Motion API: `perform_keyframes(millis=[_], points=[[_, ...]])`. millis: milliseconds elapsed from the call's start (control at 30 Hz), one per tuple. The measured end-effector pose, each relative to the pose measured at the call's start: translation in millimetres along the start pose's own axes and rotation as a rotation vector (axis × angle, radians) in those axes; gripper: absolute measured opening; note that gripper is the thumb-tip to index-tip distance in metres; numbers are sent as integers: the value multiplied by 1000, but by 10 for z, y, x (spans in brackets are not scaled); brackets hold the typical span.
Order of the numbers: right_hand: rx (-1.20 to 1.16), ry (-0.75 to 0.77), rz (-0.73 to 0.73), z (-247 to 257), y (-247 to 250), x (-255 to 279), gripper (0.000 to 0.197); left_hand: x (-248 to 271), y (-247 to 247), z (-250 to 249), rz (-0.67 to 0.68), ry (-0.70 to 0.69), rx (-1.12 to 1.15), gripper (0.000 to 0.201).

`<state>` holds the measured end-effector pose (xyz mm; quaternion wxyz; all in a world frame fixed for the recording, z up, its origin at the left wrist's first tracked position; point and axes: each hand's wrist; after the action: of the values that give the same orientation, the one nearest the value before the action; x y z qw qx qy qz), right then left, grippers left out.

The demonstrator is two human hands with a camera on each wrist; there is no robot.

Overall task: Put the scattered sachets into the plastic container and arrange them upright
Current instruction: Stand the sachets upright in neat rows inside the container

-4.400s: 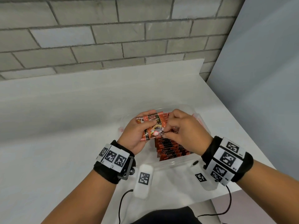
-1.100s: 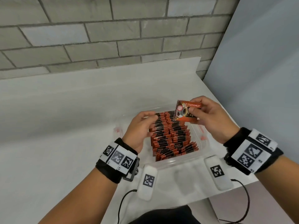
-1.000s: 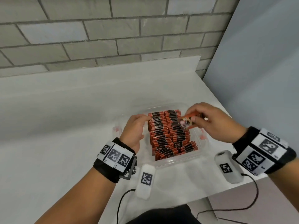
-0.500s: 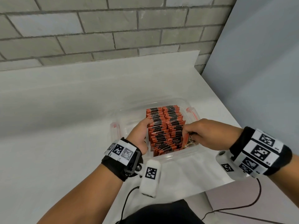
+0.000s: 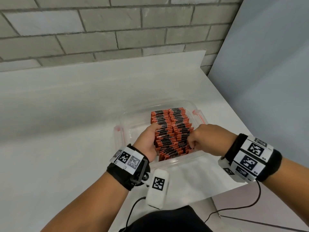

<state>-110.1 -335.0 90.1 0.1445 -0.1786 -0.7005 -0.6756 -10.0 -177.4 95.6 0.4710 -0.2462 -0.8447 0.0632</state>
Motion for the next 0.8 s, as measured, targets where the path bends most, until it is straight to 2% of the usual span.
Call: perform_keyframes(millis=[233, 400, 800], points=[[21, -19, 71, 47, 60, -47, 20, 40, -3, -2, 8, -5, 29, 19], [31, -16, 93, 37, 46, -107, 14, 0, -12, 15, 10, -4, 40, 17], [-45, -18, 111, -21, 51, -122, 8, -183, 62, 53, 43, -47, -54, 14]])
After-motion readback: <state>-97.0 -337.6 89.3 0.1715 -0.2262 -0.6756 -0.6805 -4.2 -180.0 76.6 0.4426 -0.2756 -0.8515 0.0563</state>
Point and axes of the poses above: each hand's wrist, its own x-axis away from the middle knuckle, its own y-axis out of the back of the hand, z = x × y, and after that the axes turned 8 degrees about x, right-handed
